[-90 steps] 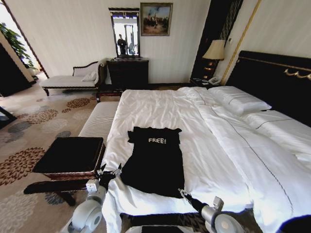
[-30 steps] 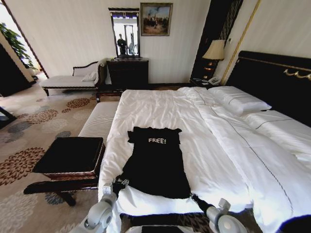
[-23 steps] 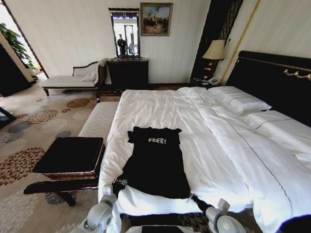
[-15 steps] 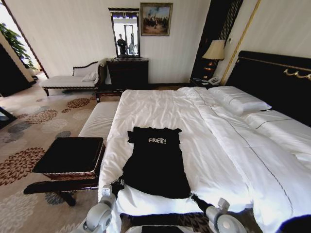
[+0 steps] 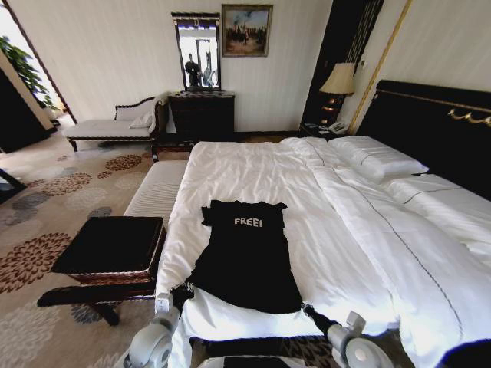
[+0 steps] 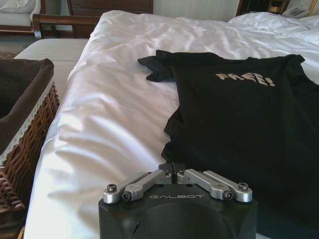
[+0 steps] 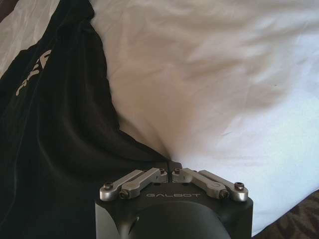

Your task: Fold the clothes on the bed and place them into the basket.

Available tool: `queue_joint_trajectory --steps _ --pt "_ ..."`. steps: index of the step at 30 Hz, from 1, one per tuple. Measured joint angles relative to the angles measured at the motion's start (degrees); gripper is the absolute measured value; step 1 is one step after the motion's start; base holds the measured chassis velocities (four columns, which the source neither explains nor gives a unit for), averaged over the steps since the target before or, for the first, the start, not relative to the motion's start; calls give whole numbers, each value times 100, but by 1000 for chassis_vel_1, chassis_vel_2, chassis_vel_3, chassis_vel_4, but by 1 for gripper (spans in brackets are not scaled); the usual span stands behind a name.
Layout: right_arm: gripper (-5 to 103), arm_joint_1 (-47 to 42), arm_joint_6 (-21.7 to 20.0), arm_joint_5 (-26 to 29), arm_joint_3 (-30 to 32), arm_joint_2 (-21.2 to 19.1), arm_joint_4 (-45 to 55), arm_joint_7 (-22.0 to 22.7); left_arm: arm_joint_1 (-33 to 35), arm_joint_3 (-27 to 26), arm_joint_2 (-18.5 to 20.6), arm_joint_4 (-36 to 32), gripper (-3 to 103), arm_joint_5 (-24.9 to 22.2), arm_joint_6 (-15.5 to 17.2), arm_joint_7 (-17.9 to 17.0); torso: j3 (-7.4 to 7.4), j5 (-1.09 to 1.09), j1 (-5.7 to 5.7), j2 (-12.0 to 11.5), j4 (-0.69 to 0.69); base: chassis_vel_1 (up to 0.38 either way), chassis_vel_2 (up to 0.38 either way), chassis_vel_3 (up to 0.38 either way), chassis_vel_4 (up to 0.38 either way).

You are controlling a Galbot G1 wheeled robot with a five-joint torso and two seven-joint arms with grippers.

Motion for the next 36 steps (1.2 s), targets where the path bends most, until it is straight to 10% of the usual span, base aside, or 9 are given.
queue_joint_trajectory --steps 36 --pt "0 -821 -1382 -1098 636 -271 875 1185 2981 -362 98 -1413 0 2053 219 -204 0 -2 0 0 0 0 0 0 0"
